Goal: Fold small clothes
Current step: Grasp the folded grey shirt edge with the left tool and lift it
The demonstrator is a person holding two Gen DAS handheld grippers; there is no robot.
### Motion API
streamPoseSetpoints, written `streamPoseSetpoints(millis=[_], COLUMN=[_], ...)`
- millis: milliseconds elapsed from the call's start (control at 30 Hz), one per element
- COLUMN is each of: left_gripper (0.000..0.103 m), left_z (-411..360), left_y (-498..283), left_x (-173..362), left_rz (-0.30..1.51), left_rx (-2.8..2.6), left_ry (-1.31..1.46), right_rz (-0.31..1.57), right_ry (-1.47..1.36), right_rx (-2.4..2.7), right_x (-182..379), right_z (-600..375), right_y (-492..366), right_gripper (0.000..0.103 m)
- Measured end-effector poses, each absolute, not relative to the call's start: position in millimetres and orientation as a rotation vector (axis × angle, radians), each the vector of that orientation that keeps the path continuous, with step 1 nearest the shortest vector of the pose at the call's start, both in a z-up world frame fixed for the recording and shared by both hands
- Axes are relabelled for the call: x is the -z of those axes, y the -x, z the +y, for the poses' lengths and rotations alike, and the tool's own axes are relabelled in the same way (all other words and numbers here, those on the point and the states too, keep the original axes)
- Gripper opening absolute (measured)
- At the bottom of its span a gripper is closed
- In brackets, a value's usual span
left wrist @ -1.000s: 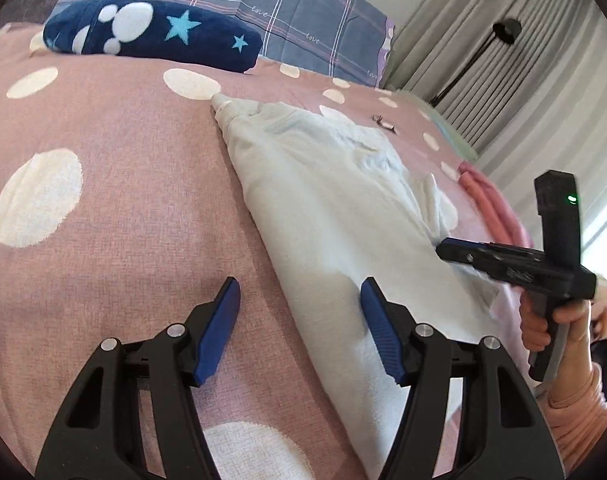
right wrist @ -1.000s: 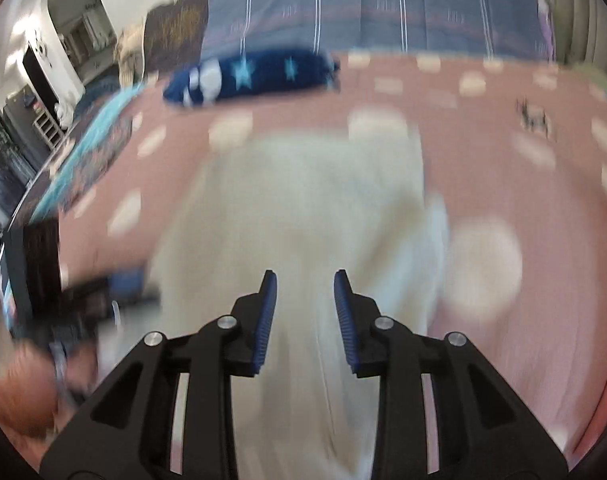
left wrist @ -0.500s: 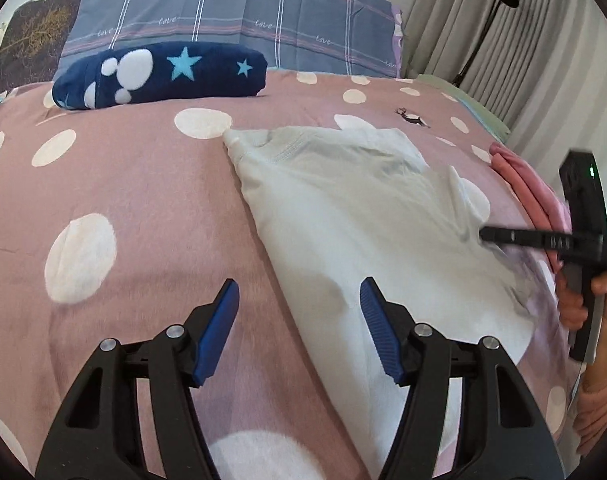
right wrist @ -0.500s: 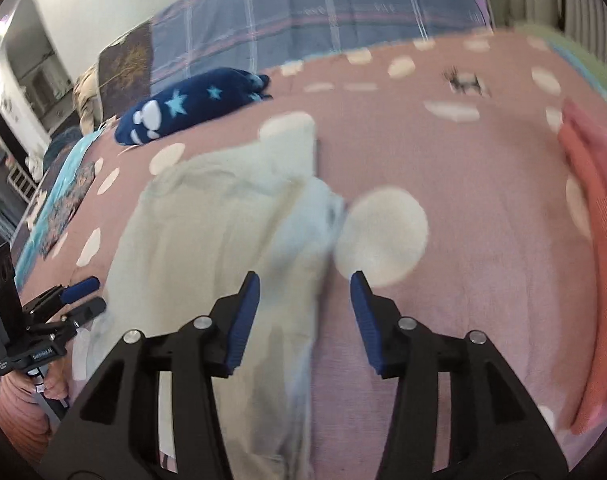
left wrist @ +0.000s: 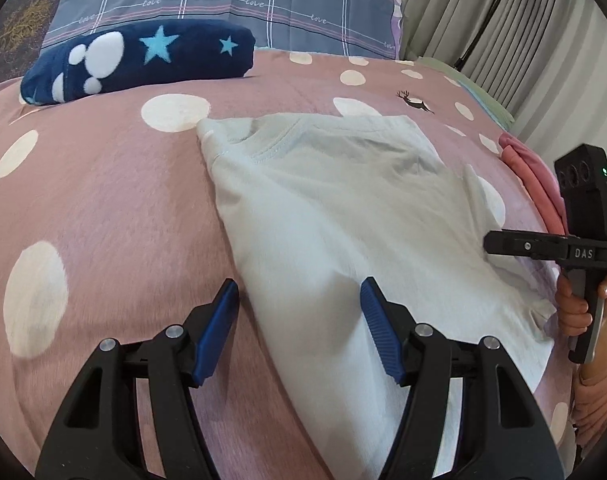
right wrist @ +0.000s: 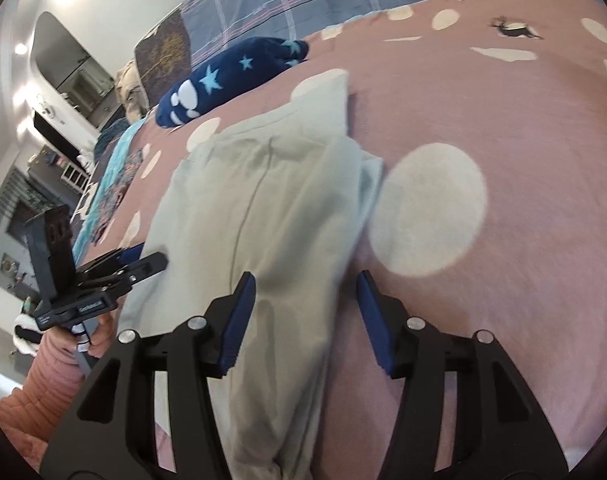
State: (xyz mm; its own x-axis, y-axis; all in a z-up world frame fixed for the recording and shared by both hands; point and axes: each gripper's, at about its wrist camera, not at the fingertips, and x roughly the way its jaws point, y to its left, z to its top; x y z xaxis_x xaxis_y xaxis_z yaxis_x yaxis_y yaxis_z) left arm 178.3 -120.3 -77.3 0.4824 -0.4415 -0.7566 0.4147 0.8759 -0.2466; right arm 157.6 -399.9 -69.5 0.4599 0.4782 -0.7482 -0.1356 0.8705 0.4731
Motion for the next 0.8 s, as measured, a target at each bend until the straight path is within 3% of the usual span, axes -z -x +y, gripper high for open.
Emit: streamPoseSetpoints(millis=[333, 400, 567, 600, 800], left_gripper=[0.062, 0.051, 0.019, 0.015, 0.009], left_z=[-127, -129, -136, -138, -139], left_y=[-222, -233, -236, -230, -192], left_x=[81, 82, 77, 71, 15], left_rz=[0.957, 0.957, 0.918, 0.881, 0.715], left_rx=[0.570, 0.554, 0.531, 0.517, 0.526], left_ry=[0.096, 0.106, 0.072, 0.035, 0.015], right_rz=[1.042, 1.034, 1.034, 1.027, 0.873], right_ry=[-0.400, -0.402, -0.435, -0.428, -0.194], right_rx=[-0.510, -0.532, -0.519, -0.508, -0.401], right_x=[79, 79, 87, 86, 38], right_z=[-397, -397, -394, -392, -361], right_y=[-195, -204, -226, -225, -186], right_gripper=[0.053, 0.051, 0.020, 0.019, 0.014])
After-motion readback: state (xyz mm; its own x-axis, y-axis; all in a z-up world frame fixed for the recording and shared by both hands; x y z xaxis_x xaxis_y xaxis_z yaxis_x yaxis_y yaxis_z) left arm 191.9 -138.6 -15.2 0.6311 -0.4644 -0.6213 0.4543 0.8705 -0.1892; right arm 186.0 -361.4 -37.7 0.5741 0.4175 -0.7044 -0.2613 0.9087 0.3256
